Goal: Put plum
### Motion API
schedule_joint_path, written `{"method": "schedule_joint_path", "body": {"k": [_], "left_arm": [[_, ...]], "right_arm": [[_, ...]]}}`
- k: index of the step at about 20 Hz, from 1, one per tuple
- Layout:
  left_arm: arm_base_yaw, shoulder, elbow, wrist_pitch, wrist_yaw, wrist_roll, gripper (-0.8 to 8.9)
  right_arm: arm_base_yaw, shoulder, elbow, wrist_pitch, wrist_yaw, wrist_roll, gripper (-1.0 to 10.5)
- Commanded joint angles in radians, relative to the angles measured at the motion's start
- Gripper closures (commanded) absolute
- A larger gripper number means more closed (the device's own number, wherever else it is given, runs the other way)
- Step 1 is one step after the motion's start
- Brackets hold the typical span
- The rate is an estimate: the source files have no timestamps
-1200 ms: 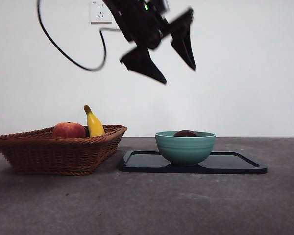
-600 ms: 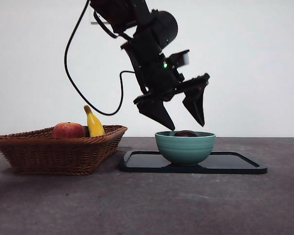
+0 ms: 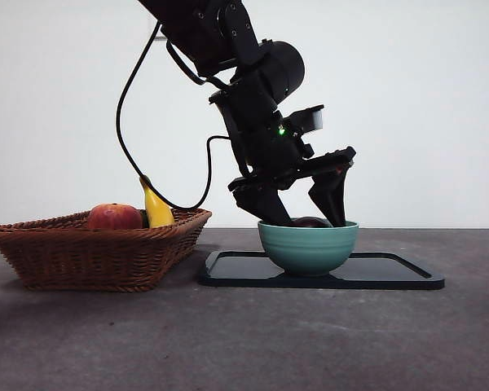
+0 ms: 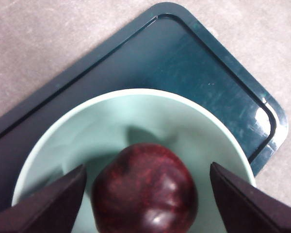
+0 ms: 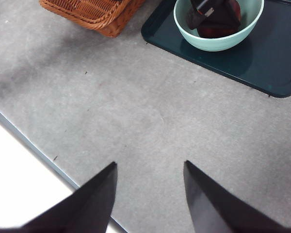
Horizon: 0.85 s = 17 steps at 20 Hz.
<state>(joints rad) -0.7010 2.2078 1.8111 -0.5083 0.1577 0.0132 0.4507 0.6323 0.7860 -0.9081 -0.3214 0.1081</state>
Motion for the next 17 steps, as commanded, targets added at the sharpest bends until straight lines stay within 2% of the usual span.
{"method": "schedule_joint_path", "body": {"k": [1, 12, 15, 17], "left_arm": [[-0.014, 0.031, 0.028, 0.002, -0.002, 0.026, 4.09], [-0.014, 0.035, 0.028, -0.047, -0.012, 0.080, 4.15], [-0.014, 0.035, 0.028, -0.046, -0.013, 0.080, 5.26], [-0.014, 0.035, 0.028, -0.045, -0.013, 0.080, 5.49]], "right_arm": [[0.006, 0.004, 0.002, 0.006, -0.003, -0.013, 7.3], [0.006, 0.004, 0.002, 0.006, -0.003, -0.017, 7.3], [0.006, 0.004, 0.002, 0.006, -0.003, -0.017, 7.3], [0.006, 0.004, 0.002, 0.006, -0.003, -0.018, 7.3]]}}
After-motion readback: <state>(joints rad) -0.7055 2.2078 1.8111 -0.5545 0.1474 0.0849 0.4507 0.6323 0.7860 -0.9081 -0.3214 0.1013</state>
